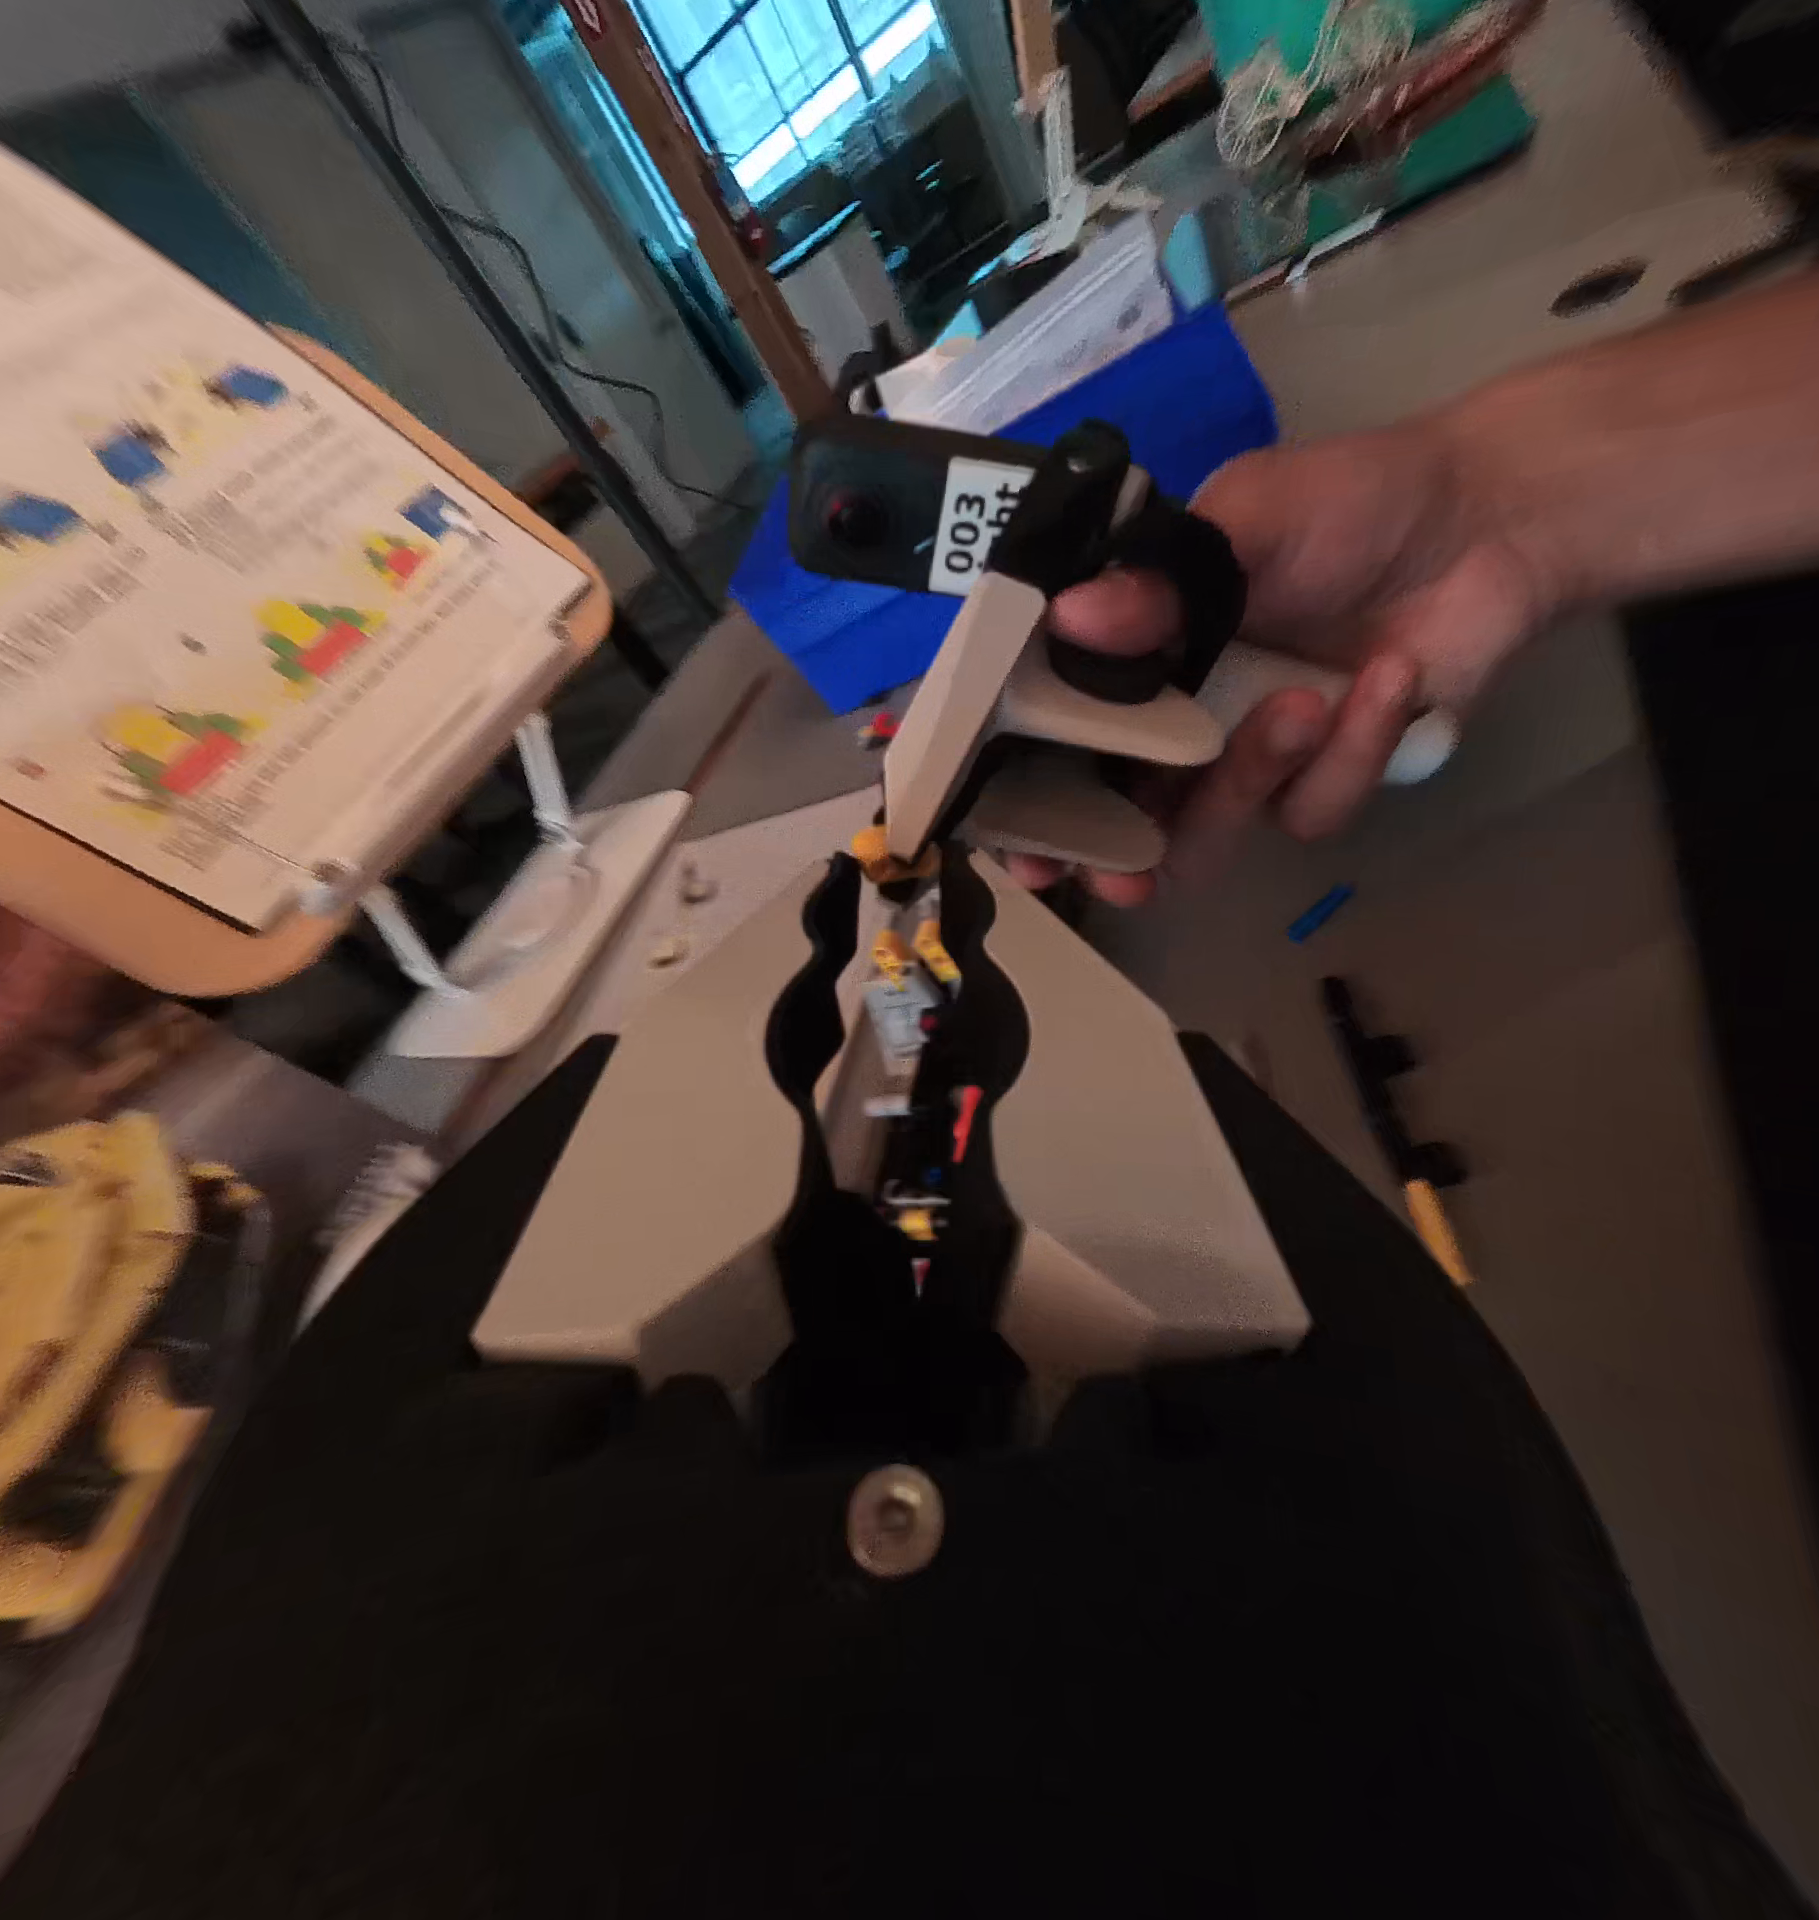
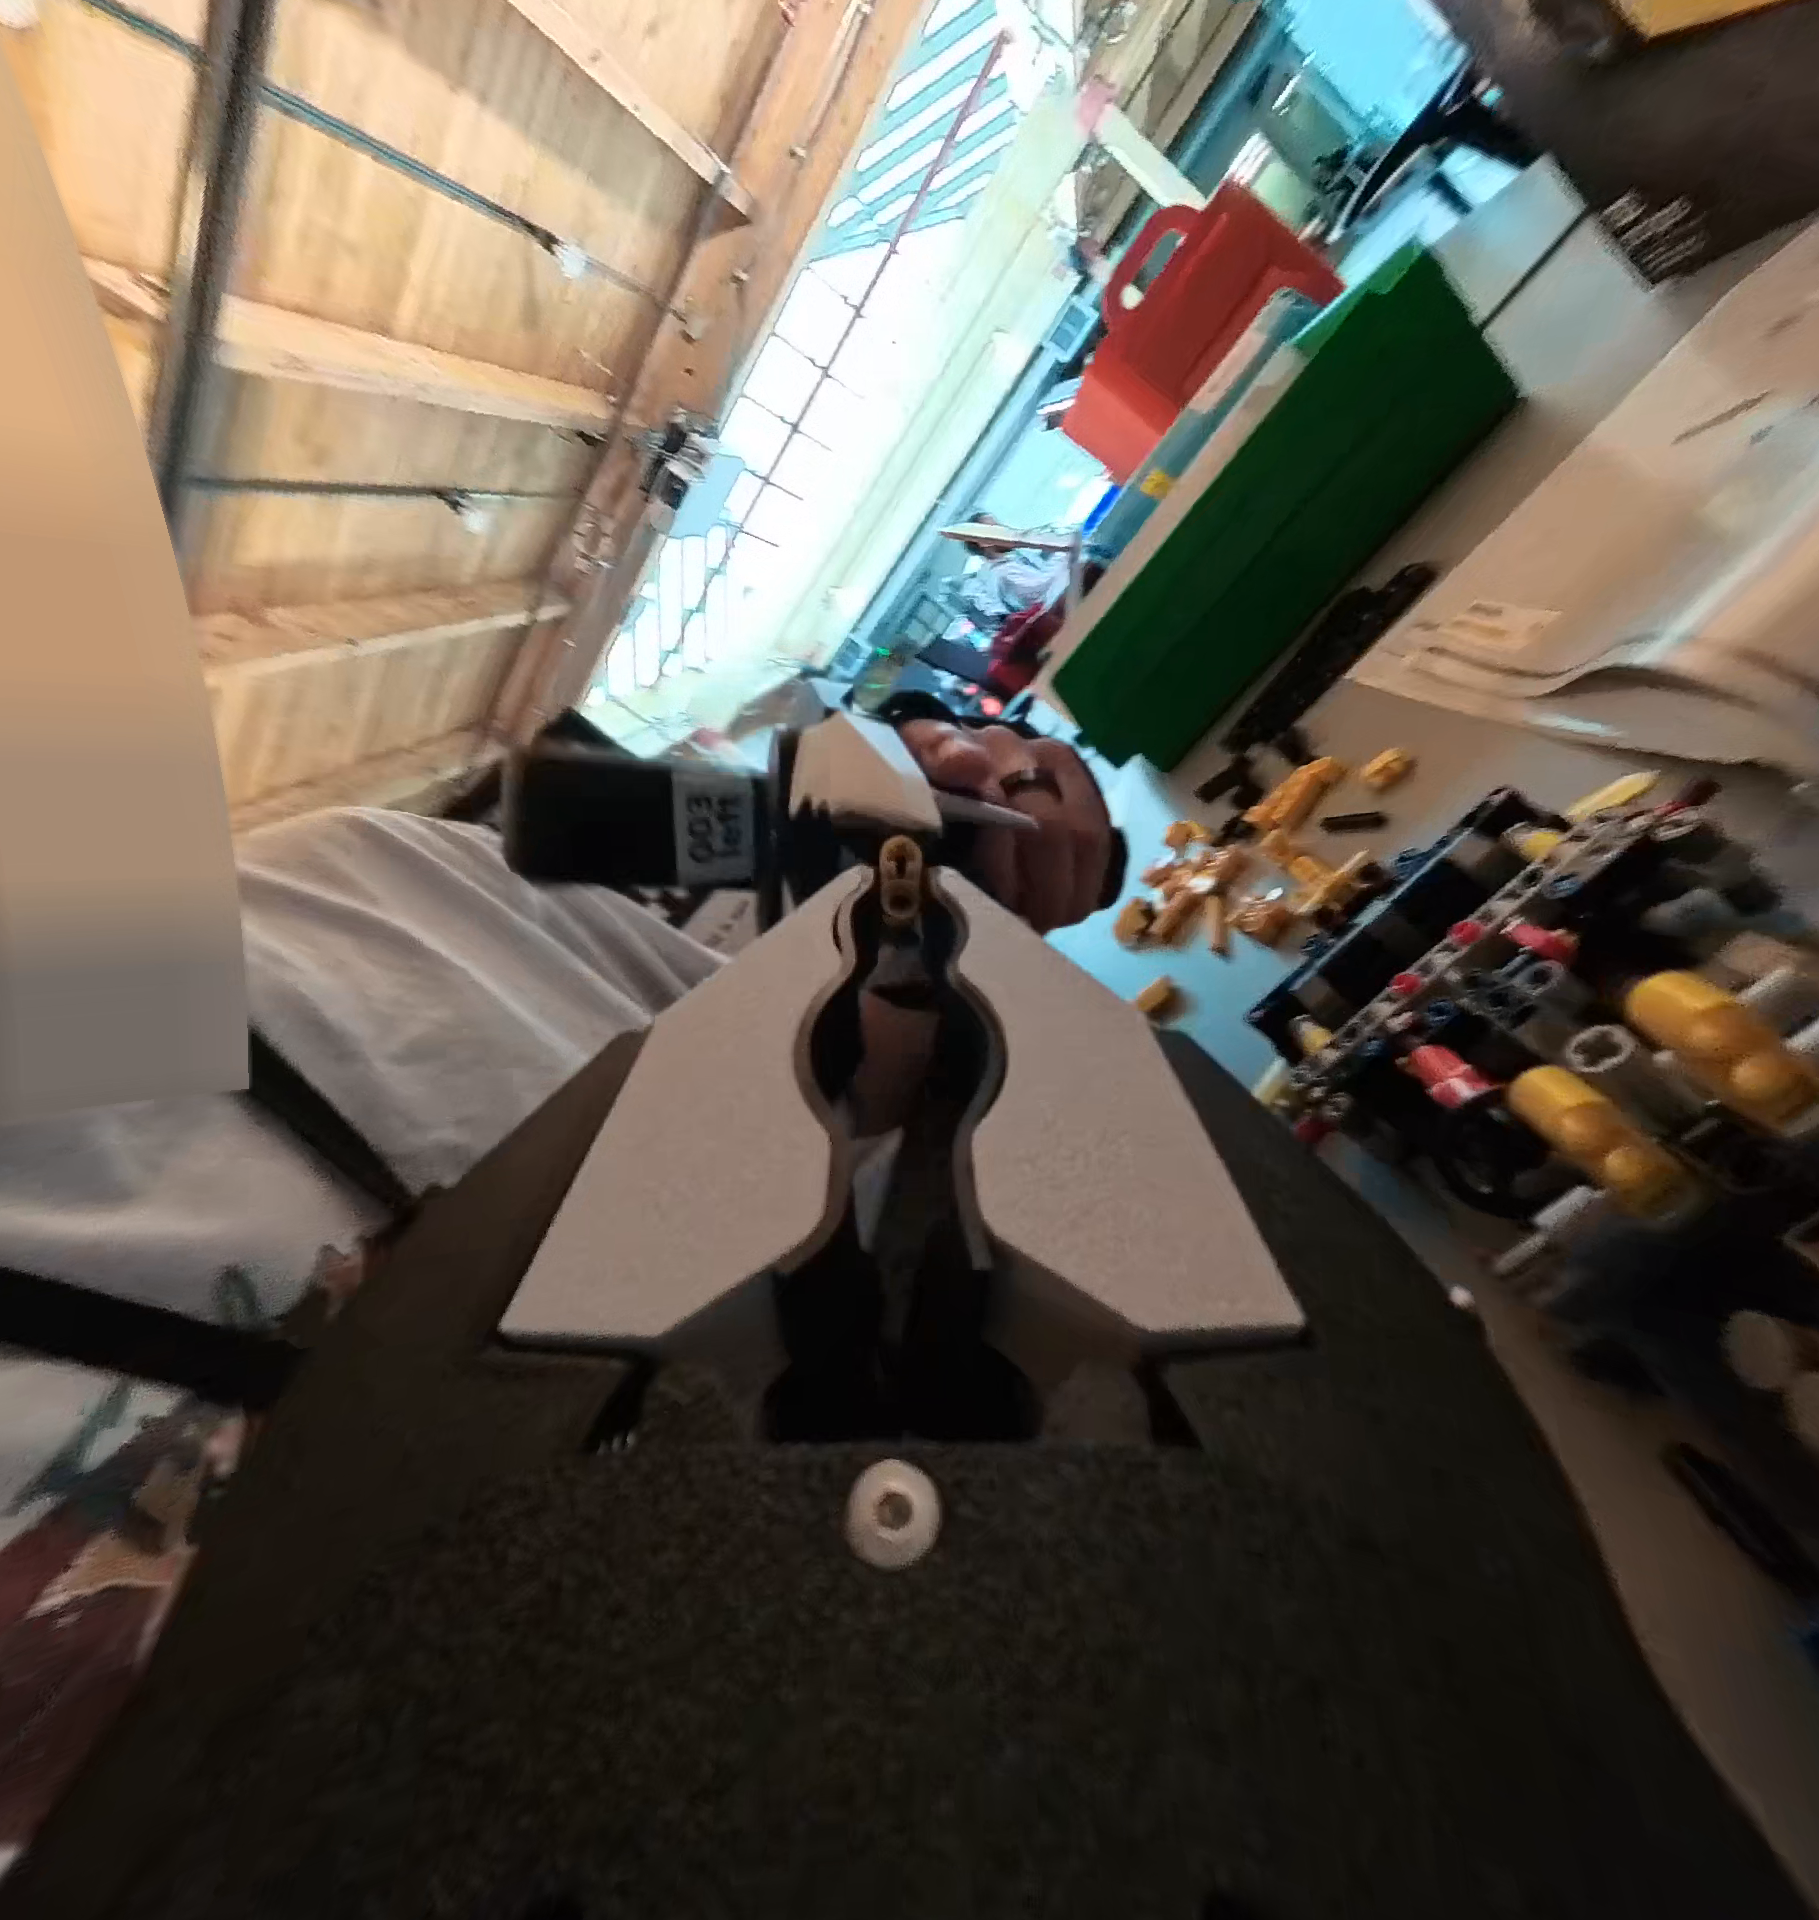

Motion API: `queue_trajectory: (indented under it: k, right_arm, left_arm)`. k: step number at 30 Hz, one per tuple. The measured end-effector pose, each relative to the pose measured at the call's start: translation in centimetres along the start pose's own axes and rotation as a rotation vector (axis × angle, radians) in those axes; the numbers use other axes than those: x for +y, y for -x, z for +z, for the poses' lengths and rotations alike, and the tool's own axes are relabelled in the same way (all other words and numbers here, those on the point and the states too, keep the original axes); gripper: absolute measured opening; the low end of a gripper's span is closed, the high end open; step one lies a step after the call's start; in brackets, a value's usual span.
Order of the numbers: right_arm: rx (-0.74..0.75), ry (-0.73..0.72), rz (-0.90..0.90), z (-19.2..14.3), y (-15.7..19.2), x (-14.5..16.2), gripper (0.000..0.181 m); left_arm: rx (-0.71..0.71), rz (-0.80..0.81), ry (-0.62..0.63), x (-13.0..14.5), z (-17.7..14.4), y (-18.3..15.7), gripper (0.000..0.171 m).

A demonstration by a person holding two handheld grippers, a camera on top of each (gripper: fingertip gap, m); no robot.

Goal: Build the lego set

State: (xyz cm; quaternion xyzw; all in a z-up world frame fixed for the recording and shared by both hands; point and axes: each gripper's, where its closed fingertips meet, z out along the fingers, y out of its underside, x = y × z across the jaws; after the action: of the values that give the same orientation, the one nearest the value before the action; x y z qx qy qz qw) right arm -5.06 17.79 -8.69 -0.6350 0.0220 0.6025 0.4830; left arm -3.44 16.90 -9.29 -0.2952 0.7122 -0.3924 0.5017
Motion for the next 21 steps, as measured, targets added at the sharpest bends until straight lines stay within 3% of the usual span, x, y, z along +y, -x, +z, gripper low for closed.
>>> queue_trajectory:
  k: [4, 8, 11, 16, 21]
  right_arm:
    - [0.118, 0.021, -0.176, -0.3, -0.7, -0.1, 0.006]
    - [0.094, 0.051, -0.266, 0.0, 0.5, 0.2, 0.006]
    - [0.032, 0.048, -0.248, 0.2, 1.4, 0.4, 0.008]
    - [-0.110, 0.053, -0.030, 0.2, 2.5, 0.6, 0.006]
    - [0.036, 0.054, -0.265, 0.0, 1.4, 0.4, 0.007]
  left_arm:
    - [0.233, -0.437, -0.011, 0.2, -0.2, -0.1, 0.016]
    - [0.440, -0.677, -0.064, -0.6, -1.0, -1.1, 0.014]
    - [0.500, -0.726, -0.117, -1.5, -1.4, -1.3, 0.013]
    - [0.460, -0.630, -0.156, -2.0, -1.7, -1.3, 0.010]
    - [0.480, -0.721, -0.104, -0.9, -1.4, -0.8, 0.011]
